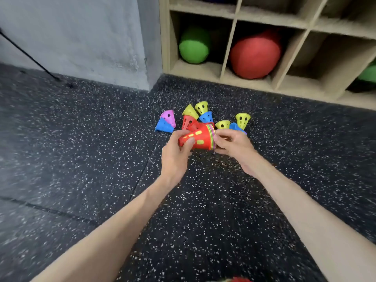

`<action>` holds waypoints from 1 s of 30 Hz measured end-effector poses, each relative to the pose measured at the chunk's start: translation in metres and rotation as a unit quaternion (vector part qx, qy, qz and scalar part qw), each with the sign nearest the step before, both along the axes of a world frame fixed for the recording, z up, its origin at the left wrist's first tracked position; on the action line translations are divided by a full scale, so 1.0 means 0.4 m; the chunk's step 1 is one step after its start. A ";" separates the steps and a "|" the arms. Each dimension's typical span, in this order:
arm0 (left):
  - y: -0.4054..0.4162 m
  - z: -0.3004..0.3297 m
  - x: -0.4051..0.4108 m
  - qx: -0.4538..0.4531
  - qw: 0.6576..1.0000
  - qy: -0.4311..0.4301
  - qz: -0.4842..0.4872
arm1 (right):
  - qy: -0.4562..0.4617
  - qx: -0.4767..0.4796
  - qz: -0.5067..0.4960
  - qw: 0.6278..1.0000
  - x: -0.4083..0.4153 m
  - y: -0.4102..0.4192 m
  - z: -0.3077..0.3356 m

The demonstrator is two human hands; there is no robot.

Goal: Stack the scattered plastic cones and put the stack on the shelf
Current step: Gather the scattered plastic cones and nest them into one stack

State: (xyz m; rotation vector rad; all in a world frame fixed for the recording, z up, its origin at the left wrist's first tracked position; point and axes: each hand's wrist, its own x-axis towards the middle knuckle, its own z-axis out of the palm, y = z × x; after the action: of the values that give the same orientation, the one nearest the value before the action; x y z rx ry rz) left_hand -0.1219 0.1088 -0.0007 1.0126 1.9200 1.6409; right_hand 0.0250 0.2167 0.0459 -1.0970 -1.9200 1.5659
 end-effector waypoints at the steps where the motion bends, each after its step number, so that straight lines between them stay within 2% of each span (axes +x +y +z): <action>1: -0.023 0.050 0.015 0.007 1.000 -0.006 -0.007 | 0.007 0.005 -0.004 1.000 0.019 -0.022 0.053; 5: -0.125 0.227 0.059 0.071 0.996 -0.002 -0.052 | 0.037 0.005 0.037 0.999 0.096 -0.112 0.229; 9: -0.235 0.339 0.088 0.122 0.989 -0.007 -0.077 | -0.027 0.075 0.112 0.990 0.163 -0.232 0.341; 14: -0.374 0.429 0.163 0.193 0.974 -0.093 -0.078 | -0.006 0.103 0.104 0.989 0.232 -0.400 0.407; 20: -0.473 0.479 0.281 0.219 0.966 -0.105 -0.083 | 0.033 0.096 0.059 0.993 0.315 -0.559 0.418; 25: -0.527 0.460 0.347 0.203 0.968 -0.031 -0.146 | 0.047 0.081 0.027 0.995 0.396 -0.646 0.373; 30: -0.573 0.423 0.370 0.146 0.973 0.066 -0.168 | 0.012 0.071 0.033 0.997 0.445 -0.670 0.322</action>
State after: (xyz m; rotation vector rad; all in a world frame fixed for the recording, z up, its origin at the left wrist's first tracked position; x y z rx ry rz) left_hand 0.0261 -0.1203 0.1685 1.5053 1.5002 1.7164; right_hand 0.2030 -0.0514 0.1748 -0.9599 -2.0368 1.4439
